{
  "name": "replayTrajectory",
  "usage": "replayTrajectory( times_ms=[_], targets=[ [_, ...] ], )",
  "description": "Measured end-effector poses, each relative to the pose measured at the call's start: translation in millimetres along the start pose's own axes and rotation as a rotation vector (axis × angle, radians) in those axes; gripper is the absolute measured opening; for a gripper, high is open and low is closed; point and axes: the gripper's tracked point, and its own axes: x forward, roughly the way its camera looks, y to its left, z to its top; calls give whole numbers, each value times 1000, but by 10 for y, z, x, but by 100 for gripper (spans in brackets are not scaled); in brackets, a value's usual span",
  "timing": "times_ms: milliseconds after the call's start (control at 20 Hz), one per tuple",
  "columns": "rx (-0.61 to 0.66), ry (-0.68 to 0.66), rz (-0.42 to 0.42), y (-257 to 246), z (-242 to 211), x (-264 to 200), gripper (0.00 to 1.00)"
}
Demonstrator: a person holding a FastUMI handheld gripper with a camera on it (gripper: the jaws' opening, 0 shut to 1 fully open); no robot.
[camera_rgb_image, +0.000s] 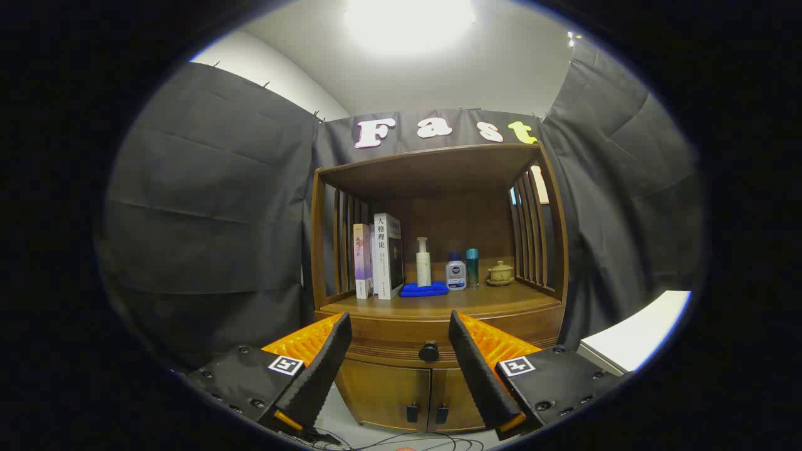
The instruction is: Pull open the drawer, take out the items inside it, and place them on the countertop above the cabinet.
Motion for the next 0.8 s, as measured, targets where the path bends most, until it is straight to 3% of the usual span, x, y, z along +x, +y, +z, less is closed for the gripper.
replayTrajectory(
  times_ms=[800],
  targets=[
    [17, -3, 4, -45, -4, -6, 97]
  ],
)
